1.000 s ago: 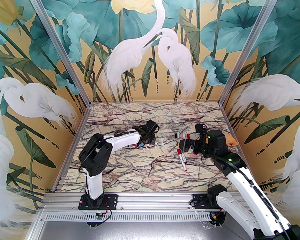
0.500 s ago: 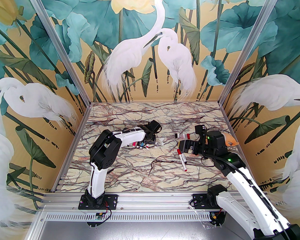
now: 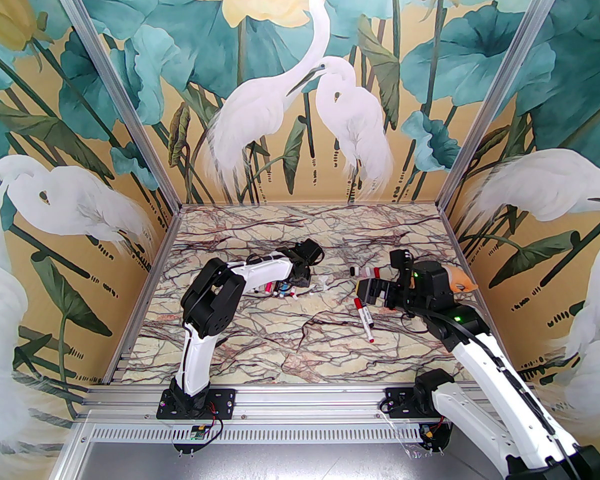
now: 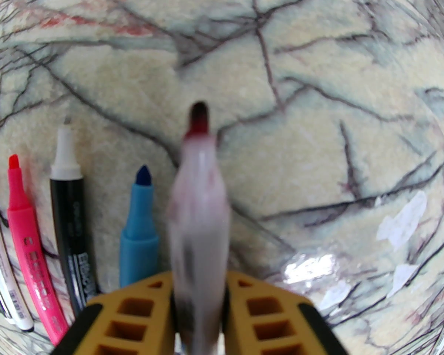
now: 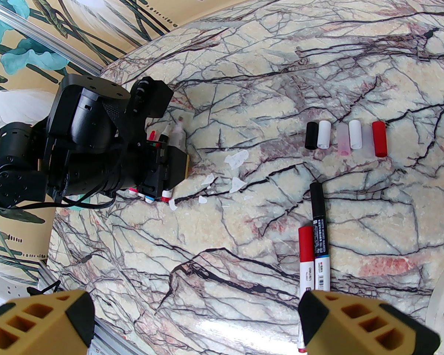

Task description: Open the pen caps

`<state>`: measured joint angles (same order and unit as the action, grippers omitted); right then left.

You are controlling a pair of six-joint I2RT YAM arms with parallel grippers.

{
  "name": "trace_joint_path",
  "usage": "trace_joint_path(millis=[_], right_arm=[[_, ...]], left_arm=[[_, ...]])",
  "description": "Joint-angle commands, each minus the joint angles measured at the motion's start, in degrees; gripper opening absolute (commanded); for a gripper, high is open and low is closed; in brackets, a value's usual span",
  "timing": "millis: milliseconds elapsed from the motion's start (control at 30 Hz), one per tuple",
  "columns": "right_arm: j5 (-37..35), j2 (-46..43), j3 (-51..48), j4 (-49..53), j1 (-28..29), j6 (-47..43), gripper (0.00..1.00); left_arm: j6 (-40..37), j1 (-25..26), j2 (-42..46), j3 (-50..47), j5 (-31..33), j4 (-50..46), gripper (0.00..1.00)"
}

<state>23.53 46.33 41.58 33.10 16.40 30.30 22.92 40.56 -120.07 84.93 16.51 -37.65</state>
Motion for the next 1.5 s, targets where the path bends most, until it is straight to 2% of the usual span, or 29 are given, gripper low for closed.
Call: trace_joint_path(millis=[0, 200, 333, 400, 500, 600, 700, 767, 833, 900, 1000, 1067, 1267, 1367, 1467], right_arm=[[0.78, 0.3, -1.02, -0.95, 0.21, 0.78, 0.99], [0.77, 0.94, -0.97, -0.92, 0.21, 0.85, 0.99], [-1.49, 1.36, -1.74, -0.62, 0.29, 1.4, 1.0], [-3.03, 1.87, -1.81, -0.06, 0.36, 1.33, 0.97], [-5.44, 2.81, -1.85, 1.07, 0.81, 1.39, 0.88], [-9.63, 5.14, -1.71, 3.18, 1.9, 2.07, 0.72], [-12.19, 7.84, -2.34, 3.18, 3.36, 2.87, 0.61], [-13.33, 9.87, -2.76, 2.38, 4.66, 3.23, 0.56], [-14.93, 12.11, -2.66, 2.22, 6.08, 3.27, 0.52], [-16.23, 14.13, -2.82, 1.74, 7.28, 3.29, 0.48], [-17.73, 17.22, -3.15, 0.4, 8.67, 2.89, 0.44], [-18.46, 19.57, -3.18, -0.14, 9.21, 2.42, 0.41], [-21.22, 24.06, -2.29, -0.43, 10.92, 1.22, 0.38], [-22.43, 26.26, -1.39, -0.1, 11.45, 0.89, 0.33], [-24.05, 28.76, -0.29, 0.51, 12.58, 0.47, 0.3]], left_arm=[[0.55, -0.35, -1.25, 1.11, 2.07, -3.07, 0.32], [1.23, -0.36, 1.21, 1.74, 2.6, -4.39, 0.33], [1.71, -0.32, 5.37, 1.73, 2.85, -5.68, 0.33], [2.0, -0.33, 8.07, 1.1, 2.22, -5.68, 0.33], [2.9, -0.37, 12.6, -0.62, -0.09, -5.65, 0.36], [4.7, -0.34, 18.14, -4.81, -3.72, -4.16, 0.38], [6.26, -0.33, 24.84, -11.75, -9.84, 1.12, 0.41], [7.15, -0.31, 29.45, -17.53, -13.43, 4.95, 0.47], [8.19, -0.34, 33.18, -21.24, -13.89, 5.75, 0.51], [8.66, -0.31, 37.7, -25.76, -15.66, 7.84, 0.58], [9.14, -0.33, 44.75, -32.28, -20.02, 13.35, 0.78], [9.25, -0.36, 49.15, -35.91, -22.35, 15.8, 0.98], [6.97, -0.34, 61.67, -44.93, -30.26, 24.45, 1.0], [7.43, -0.3, 65.04, -47.95, -34.18, 28.13, 1.0], [8.74, -0.35, 66.99, -49.99, -35.42, 30.16, 1.0]])
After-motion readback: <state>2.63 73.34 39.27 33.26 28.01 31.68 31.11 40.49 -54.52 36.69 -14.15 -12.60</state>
